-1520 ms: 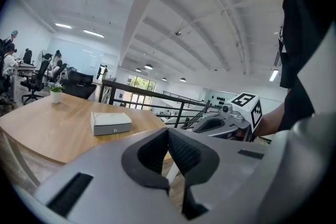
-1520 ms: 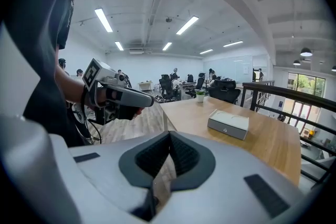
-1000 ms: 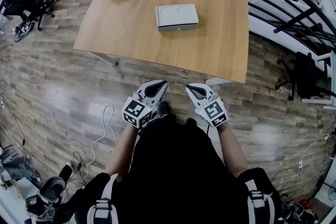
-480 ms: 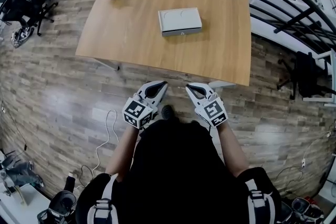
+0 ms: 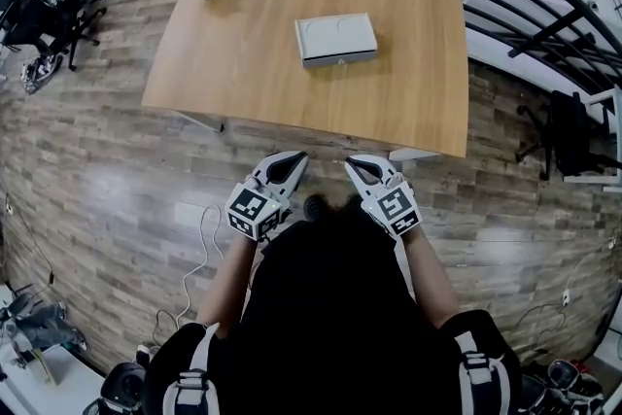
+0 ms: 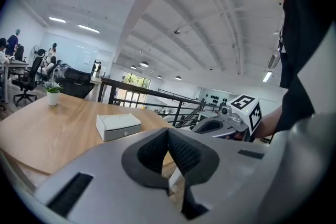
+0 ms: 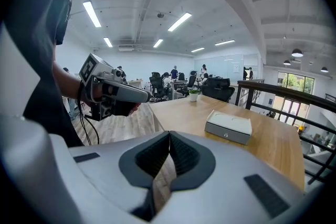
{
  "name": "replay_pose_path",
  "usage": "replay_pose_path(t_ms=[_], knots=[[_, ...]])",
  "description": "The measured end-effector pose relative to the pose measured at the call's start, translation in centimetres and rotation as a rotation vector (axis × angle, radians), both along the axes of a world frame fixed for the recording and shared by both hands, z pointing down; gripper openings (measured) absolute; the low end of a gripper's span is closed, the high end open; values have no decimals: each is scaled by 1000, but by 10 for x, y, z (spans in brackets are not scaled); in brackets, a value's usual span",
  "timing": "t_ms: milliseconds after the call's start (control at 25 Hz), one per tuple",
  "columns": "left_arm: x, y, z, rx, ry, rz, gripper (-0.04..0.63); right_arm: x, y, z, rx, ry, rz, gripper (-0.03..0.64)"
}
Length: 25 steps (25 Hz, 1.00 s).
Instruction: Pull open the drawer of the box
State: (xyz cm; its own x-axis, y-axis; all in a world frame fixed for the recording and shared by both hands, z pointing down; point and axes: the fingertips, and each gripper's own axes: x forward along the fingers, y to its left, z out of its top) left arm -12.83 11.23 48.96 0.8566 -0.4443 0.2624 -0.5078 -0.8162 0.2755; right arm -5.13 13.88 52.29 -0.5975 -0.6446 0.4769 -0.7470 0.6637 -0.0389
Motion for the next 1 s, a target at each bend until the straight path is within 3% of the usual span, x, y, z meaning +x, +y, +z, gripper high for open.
replay_pose_path(t_ms=[560, 1000], knots=[[17, -33, -2, -11, -10, -85, 21, 17, -45, -1, -8, -12, -86, 25], [60, -80, -17, 10, -23, -132, 21, 54, -107, -5, 0, -64, -133, 25]])
